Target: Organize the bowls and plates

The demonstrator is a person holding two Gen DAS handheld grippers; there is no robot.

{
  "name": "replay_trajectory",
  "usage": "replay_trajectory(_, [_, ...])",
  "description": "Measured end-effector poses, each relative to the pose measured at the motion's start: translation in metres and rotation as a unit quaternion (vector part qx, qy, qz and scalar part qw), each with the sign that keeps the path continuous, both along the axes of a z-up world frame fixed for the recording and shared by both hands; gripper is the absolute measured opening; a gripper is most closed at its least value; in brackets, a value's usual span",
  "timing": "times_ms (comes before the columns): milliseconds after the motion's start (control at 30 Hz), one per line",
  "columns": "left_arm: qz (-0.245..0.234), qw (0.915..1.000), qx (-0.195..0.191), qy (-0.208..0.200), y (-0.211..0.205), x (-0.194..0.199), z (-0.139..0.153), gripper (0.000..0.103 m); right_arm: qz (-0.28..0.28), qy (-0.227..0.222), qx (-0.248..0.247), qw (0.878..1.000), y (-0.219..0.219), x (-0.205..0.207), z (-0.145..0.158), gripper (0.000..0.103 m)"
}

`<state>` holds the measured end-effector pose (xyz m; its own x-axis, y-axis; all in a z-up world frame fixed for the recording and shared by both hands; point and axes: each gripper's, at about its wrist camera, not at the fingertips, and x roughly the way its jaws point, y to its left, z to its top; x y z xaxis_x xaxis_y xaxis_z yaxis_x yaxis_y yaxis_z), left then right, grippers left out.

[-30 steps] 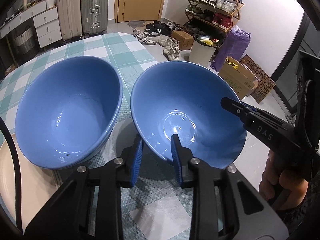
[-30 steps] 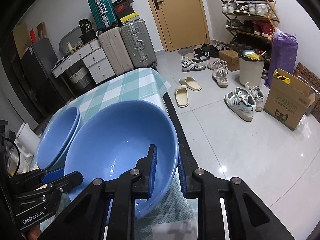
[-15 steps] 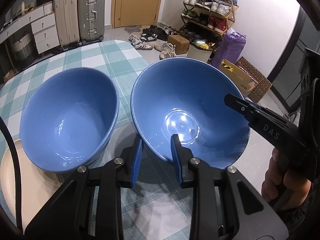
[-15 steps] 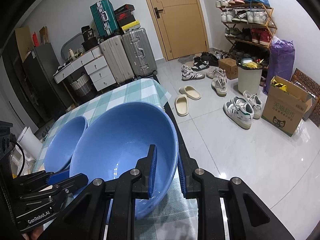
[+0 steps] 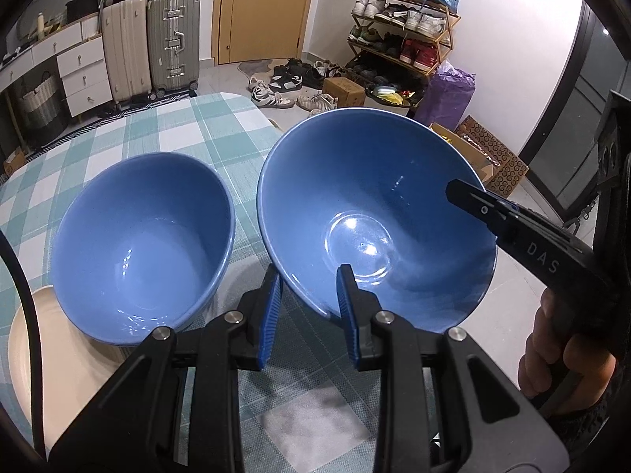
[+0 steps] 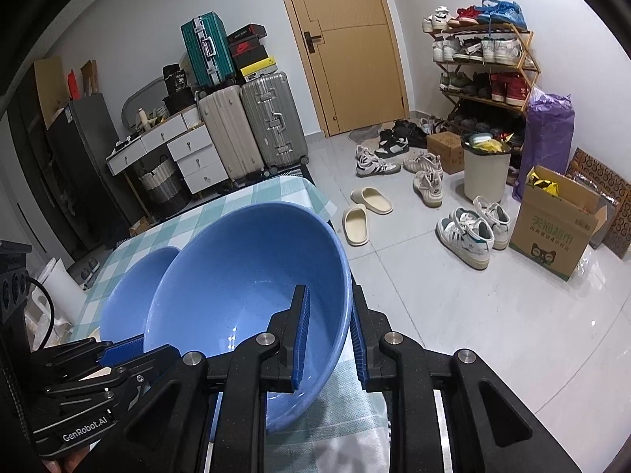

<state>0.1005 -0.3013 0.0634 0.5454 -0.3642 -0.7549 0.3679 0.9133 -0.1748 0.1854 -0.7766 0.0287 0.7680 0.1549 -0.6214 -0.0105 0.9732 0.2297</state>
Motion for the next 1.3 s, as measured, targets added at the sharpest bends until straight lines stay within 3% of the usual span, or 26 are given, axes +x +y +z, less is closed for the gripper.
replay_trajectory(933, [-0.001,0.9991,-0.026,-0.034,0.048,-0.017,0.050,0.025,0.006,-0.044,-0.034,0.998,0.044,-0.019,0.036,0.020])
replay_trajectory(1300, [0.025,0.9984,-0.029,-0.041,0.078,-0.020,0.069,0.025,0.028,-0.056,-0.049,0.997,0.069,-0.017,0.054,0.020])
